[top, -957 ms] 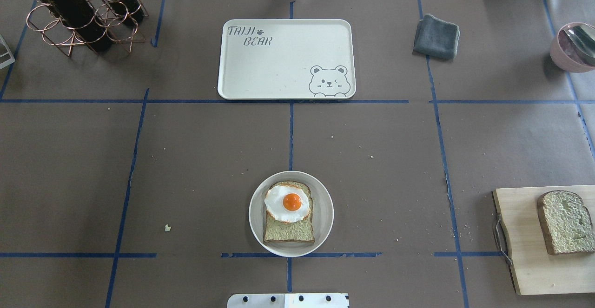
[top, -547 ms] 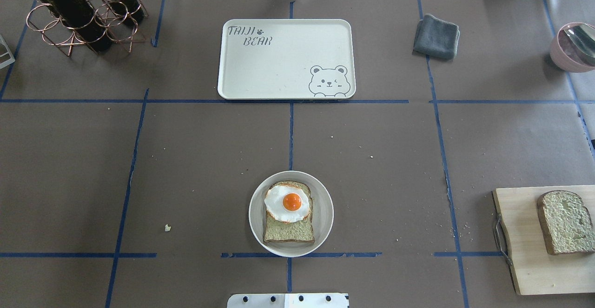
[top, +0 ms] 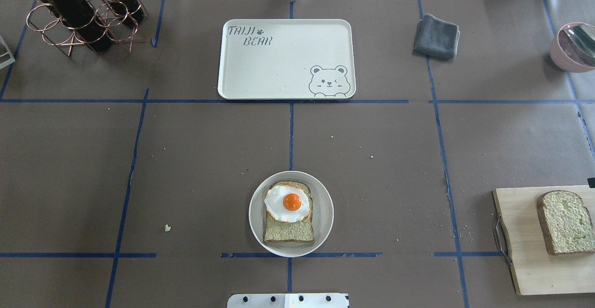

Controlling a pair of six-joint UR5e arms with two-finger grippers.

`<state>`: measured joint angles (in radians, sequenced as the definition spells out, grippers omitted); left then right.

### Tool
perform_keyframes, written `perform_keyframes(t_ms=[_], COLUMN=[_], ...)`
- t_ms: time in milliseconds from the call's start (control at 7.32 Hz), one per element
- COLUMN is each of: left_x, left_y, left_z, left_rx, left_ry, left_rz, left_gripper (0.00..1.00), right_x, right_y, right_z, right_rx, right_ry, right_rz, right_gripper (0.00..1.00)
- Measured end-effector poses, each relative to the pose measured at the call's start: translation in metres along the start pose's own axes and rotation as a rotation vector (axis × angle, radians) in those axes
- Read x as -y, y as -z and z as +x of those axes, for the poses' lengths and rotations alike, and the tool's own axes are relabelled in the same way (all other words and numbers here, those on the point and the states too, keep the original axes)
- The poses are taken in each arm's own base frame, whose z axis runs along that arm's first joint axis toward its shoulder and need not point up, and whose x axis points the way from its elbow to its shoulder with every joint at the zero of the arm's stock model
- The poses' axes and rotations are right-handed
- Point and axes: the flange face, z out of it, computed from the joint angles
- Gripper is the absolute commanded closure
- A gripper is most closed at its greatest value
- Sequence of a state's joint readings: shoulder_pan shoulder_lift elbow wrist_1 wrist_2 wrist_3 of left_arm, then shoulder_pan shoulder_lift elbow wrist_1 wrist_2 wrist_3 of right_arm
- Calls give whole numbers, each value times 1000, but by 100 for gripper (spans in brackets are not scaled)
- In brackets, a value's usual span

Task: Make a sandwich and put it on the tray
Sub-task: 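Lower the right gripper onto the bread slice on the cutting board and grasp it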

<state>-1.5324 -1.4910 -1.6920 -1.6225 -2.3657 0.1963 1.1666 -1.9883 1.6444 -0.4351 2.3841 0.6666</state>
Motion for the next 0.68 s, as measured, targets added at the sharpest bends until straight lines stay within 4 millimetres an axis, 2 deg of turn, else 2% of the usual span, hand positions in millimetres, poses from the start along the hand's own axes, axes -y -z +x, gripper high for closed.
perform_keyframes(t_ms=[137,410,683], left_x=[0,-1,-1], left_y=[0,0,0], left_z=[0,0,0], left_rx=[0,0,0], left_ry=[0,2,2], left_rz=[0,-2,-2], left_gripper=[0,0,0], right_x=[-8,-18,-25], right_y=[-6,-19,-35], right_z=[2,0,-6], right_rx=[3,-14,-34], right_ry=[-2,-34,-49], right_rz=[-10,-32,-56], right_gripper=[22,38,39])
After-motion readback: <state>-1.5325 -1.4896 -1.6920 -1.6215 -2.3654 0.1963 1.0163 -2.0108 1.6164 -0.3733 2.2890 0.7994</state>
